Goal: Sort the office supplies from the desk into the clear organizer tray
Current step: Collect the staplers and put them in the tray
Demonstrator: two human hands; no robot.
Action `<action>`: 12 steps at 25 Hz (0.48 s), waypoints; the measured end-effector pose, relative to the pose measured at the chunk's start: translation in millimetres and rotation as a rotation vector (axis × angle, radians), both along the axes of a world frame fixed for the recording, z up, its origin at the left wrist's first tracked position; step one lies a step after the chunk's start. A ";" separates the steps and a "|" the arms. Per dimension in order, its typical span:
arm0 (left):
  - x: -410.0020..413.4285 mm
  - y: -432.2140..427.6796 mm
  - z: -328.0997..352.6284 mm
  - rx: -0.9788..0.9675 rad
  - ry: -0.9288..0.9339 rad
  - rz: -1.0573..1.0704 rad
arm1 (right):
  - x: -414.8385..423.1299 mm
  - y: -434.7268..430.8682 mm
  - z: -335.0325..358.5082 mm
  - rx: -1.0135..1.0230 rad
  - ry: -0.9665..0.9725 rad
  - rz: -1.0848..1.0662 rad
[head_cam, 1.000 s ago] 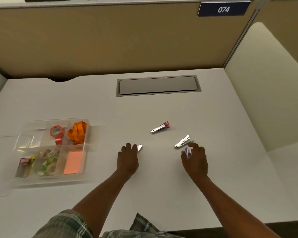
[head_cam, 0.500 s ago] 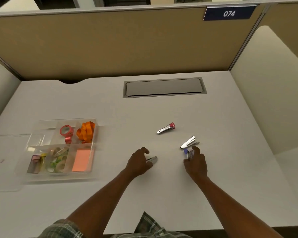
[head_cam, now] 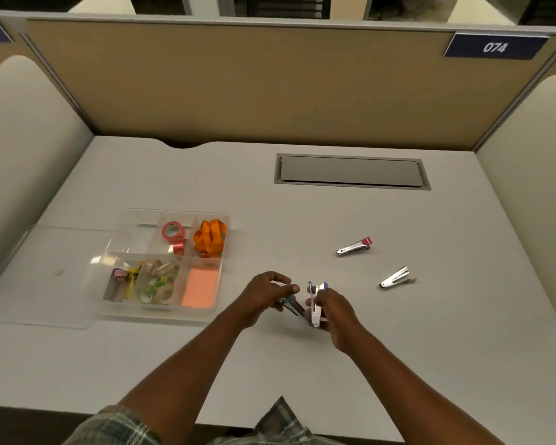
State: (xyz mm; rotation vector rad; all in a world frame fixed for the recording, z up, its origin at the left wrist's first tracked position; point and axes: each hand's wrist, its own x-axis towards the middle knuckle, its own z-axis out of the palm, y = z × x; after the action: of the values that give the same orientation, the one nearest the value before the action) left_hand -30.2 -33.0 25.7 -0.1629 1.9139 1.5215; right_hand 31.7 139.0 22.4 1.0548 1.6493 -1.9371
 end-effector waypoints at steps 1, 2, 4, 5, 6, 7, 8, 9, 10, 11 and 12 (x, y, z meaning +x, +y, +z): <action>-2.7 -10.4 0.7 0.015 -0.004 0.062 | -4.5 -10.9 3.7 -0.017 -0.003 0.003; -5.8 -22.6 1.1 0.028 -0.014 0.130 | -10.4 -24.7 6.7 -0.034 -0.008 0.007; -10.3 -44.2 2.3 0.041 -0.045 0.263 | -20.3 -53.2 12.7 -0.084 -0.011 0.010; -12.2 -55.4 3.0 0.043 -0.067 0.335 | -24.9 -69.3 15.9 -0.116 -0.006 0.014; -14.3 -64.8 3.0 0.046 -0.095 0.409 | -29.4 -85.4 18.9 -0.146 -0.002 0.023; -16.7 -75.5 3.2 0.057 -0.135 0.486 | -34.7 -103.4 21.7 -0.174 -0.003 0.036; -18.8 -85.2 4.5 0.076 -0.183 0.561 | -40.4 -121.0 24.5 -0.204 -0.009 0.050; -21.6 -95.2 7.3 0.095 -0.234 0.625 | -45.8 -137.3 27.9 -0.239 -0.015 0.065; -25.2 -107.1 11.0 0.129 -0.275 0.674 | -52.5 -154.0 31.5 -0.278 -0.022 0.077; -29.3 -119.6 15.4 0.187 -0.303 0.701 | -58.8 -169.1 35.7 -0.316 -0.030 0.081; -34.9 -134.6 19.8 0.257 -0.321 0.717 | -66.8 -185.8 39.4 -0.337 -0.038 0.086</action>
State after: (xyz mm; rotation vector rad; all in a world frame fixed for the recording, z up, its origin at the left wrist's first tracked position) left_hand -65.1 -167.6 45.4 -0.9971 1.4460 2.0233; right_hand -35.1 -46.8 61.8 0.8681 1.2665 -2.0315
